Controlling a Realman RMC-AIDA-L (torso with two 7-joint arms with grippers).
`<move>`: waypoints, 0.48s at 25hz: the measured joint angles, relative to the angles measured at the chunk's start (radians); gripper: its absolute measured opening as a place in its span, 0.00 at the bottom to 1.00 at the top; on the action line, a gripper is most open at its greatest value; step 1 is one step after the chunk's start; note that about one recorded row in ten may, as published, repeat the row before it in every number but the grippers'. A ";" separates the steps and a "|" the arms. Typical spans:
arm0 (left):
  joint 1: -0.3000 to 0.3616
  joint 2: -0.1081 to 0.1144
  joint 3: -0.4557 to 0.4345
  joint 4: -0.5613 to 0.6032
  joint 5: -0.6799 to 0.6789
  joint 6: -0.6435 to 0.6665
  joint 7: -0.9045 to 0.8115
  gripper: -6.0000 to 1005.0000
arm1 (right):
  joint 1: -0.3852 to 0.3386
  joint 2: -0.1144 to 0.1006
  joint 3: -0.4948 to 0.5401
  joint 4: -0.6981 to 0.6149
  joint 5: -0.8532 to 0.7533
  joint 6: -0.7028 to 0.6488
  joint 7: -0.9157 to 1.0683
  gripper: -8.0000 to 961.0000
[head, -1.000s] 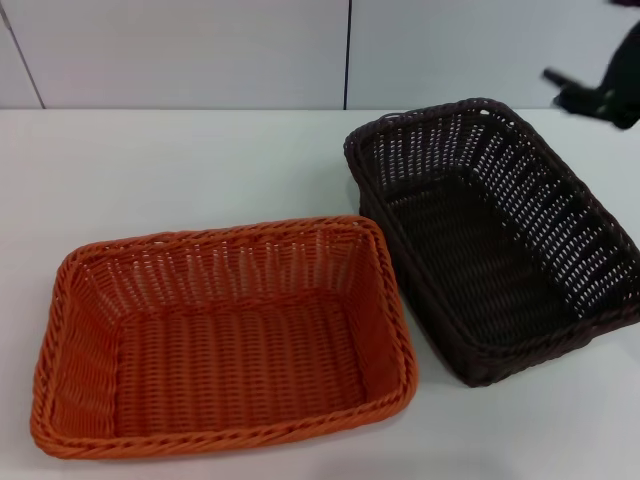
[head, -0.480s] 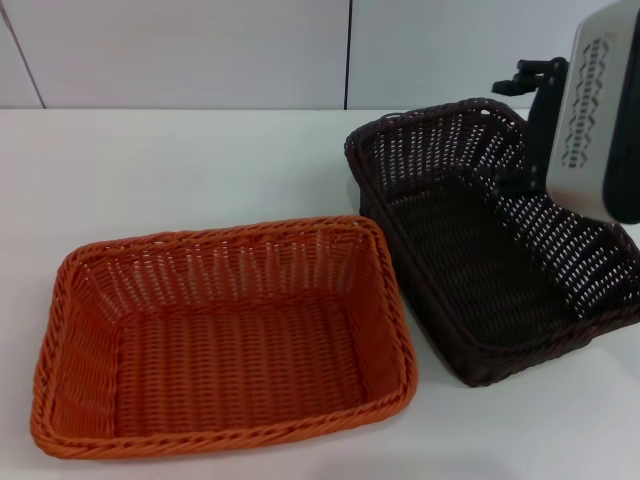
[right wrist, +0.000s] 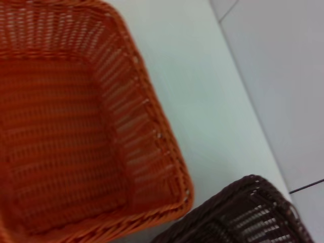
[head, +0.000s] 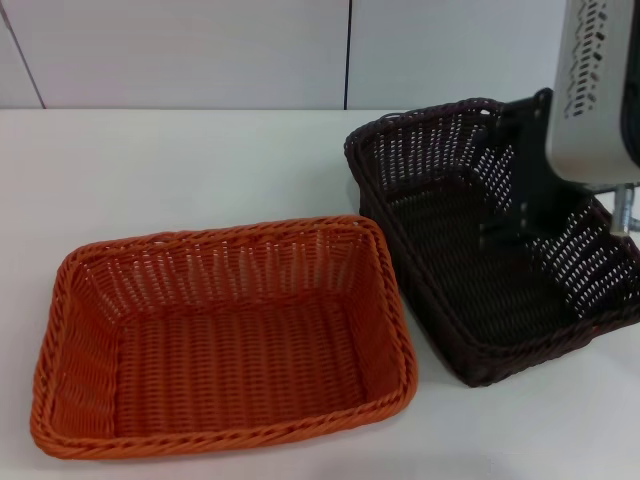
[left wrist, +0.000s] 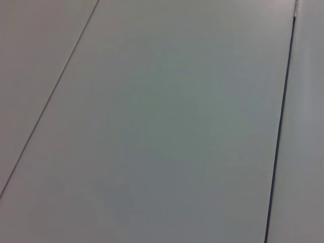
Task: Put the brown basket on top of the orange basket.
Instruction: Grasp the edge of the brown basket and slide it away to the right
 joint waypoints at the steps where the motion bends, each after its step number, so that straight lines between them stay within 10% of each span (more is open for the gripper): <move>1: 0.000 -0.001 0.000 0.001 0.000 0.000 0.007 0.55 | 0.005 -0.001 0.008 -0.005 0.007 0.025 0.002 0.82; 12: 0.004 -0.003 -0.001 0.025 0.000 -0.010 0.026 0.55 | -0.051 -0.044 -0.062 0.005 0.019 0.145 -0.025 0.82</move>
